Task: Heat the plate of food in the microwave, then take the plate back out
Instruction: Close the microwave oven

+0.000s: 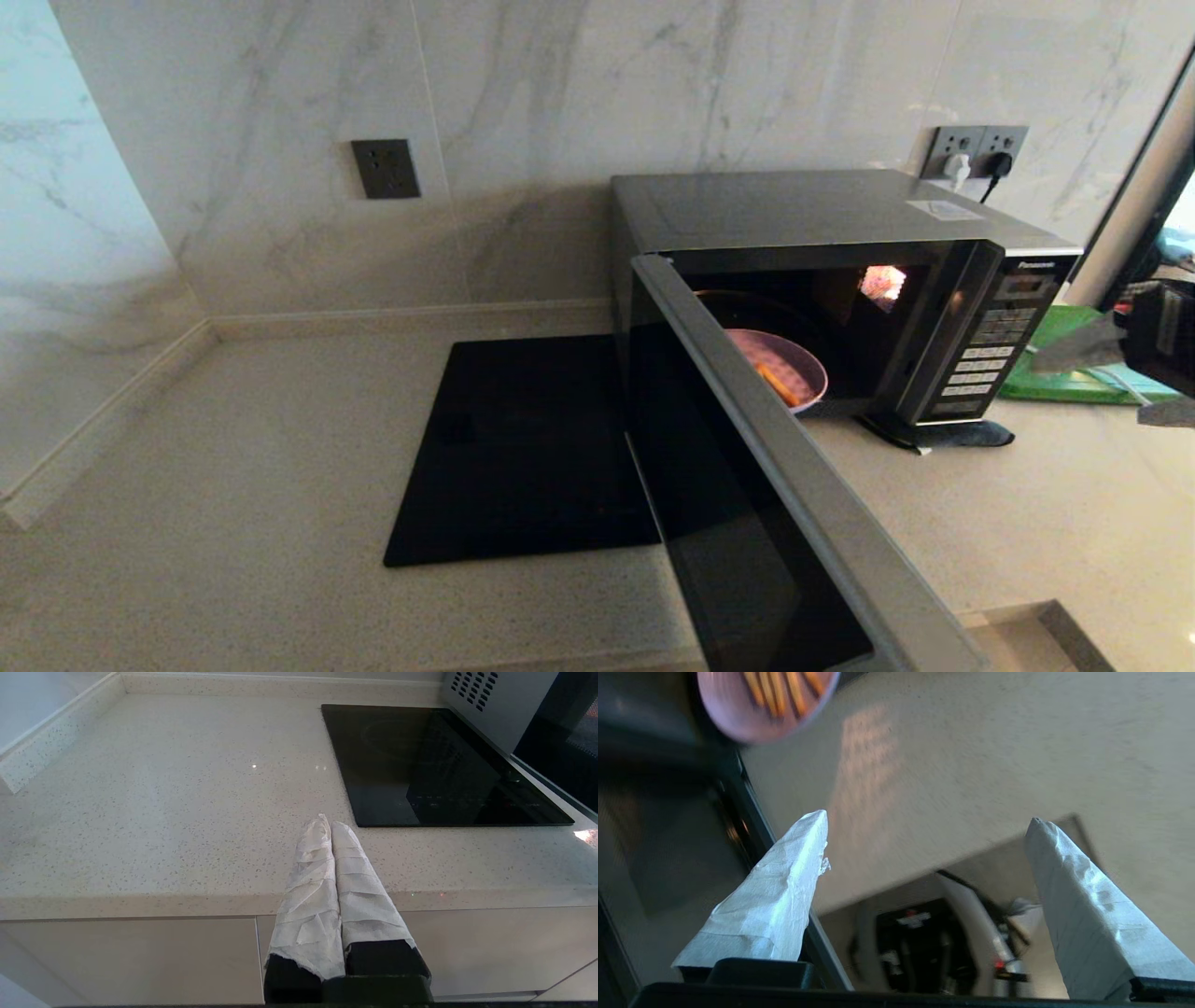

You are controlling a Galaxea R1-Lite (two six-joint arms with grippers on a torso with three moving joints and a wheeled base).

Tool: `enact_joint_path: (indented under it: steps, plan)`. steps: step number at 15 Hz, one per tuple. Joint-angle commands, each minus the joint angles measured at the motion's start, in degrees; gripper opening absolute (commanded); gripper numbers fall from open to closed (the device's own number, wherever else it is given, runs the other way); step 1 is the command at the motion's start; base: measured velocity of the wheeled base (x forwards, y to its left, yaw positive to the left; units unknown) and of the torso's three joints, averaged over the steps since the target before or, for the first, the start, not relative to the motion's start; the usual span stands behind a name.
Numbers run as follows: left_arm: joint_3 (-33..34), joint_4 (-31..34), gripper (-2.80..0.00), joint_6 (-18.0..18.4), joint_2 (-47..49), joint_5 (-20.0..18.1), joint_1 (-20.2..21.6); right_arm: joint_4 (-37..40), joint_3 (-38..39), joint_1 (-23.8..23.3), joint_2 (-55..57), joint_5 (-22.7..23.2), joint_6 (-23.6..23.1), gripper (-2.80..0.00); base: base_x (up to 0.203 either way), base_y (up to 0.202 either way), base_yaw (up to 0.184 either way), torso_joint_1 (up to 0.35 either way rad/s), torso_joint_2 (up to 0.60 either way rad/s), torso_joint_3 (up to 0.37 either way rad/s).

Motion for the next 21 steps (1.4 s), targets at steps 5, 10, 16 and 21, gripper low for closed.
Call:
enact_joint_path:
  steps: [5,10,16,21]
  plan:
    - [0.0,-0.02,-2.8,-0.06,-0.01,-0.01,0.01,0.28,6.18,-2.47,-13.23,-0.26,-8.48,-2.8,0.0,0.0,0.0,0.0,0.0,0.0]
    - [0.0,-0.02,-2.8,-0.06,-0.01,0.07,0.01,6.35,5.37,-3.18,-13.84,-2.53,-9.81,-2.8,0.0,0.0,0.0,0.0,0.0,0.0]
    - [0.0,-0.02,-2.8,-0.06,-0.01,-0.01,0.01,12.18,1.49,-6.42,-13.7,-4.61,-22.63,-2.8,0.0,0.0,0.0,0.0,0.0,0.0]
    - [0.0,-0.02,-2.8,-0.06,-0.01,0.07,0.01,12.24,-2.94,-6.39,-12.78,-3.76,-25.96,-2.8,0.0,0.0,0.0,0.0,0.0,0.0]
